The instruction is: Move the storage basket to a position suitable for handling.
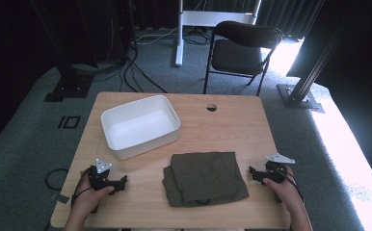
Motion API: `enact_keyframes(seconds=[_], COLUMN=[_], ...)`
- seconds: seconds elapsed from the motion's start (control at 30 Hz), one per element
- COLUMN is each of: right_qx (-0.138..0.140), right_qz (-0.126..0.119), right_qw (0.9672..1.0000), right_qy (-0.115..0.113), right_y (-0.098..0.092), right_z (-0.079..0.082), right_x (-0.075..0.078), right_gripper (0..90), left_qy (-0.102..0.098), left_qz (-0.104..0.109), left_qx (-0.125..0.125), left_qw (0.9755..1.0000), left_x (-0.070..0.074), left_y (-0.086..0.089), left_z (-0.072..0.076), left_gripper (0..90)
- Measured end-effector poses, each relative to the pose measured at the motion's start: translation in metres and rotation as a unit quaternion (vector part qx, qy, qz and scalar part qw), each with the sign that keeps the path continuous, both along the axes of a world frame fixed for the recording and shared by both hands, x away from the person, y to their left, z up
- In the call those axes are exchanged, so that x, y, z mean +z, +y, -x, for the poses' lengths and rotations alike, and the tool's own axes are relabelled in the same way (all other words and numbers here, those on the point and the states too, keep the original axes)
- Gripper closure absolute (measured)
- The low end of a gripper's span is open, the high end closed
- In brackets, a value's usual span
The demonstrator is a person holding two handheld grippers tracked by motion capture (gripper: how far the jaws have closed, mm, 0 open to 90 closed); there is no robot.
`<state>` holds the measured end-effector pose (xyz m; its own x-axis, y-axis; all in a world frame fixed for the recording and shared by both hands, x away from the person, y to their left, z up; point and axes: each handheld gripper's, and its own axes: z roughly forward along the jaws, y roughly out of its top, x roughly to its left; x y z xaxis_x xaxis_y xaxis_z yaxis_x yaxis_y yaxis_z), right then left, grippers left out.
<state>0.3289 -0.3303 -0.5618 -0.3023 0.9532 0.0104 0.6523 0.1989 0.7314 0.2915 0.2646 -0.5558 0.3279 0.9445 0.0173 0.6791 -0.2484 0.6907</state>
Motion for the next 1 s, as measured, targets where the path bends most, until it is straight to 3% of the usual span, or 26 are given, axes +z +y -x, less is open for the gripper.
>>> enact_keyframes(seconds=[0.13, 0.3, 0.47, 0.67, 1.0], right_qx=[0.01, 0.01, 0.01, 0.008, 0.029], right_qz=[0.0, 0.0, -0.013, -0.024, -0.018], right_qw=[0.9999, 0.9999, 0.9999, 0.9996, 0.9987], right_qy=[0.0, 0.006, -0.005, -0.014, -0.038], right_y=[-0.001, 0.0, 0.004, 0.012, 0.033], right_z=[-0.001, -0.003, -0.009, -0.016, -0.037], right_x=[0.0, 0.002, 0.003, 0.011, 0.033], right_gripper=[11.6, 11.7, 11.6, 11.6, 11.6], left_qy=[-0.001, 0.003, 0.007, 0.006, 0.001], left_qz=[-0.002, -0.004, -0.015, -0.01, -0.011], left_qx=[-0.025, -0.033, -0.033, -0.026, 0.001], left_qw=[0.9997, 0.9994, 0.9993, 0.9996, 0.9999], left_x=[0.0, 0.001, 0.003, 0.005, 0.006], left_y=[0.002, 0.003, 0.004, 0.008, 0.012], left_z=[0.003, 0.004, 0.005, 0.005, 0.001], left_gripper=[1.2, 1.2, 1.2, 1.2, 1.3])
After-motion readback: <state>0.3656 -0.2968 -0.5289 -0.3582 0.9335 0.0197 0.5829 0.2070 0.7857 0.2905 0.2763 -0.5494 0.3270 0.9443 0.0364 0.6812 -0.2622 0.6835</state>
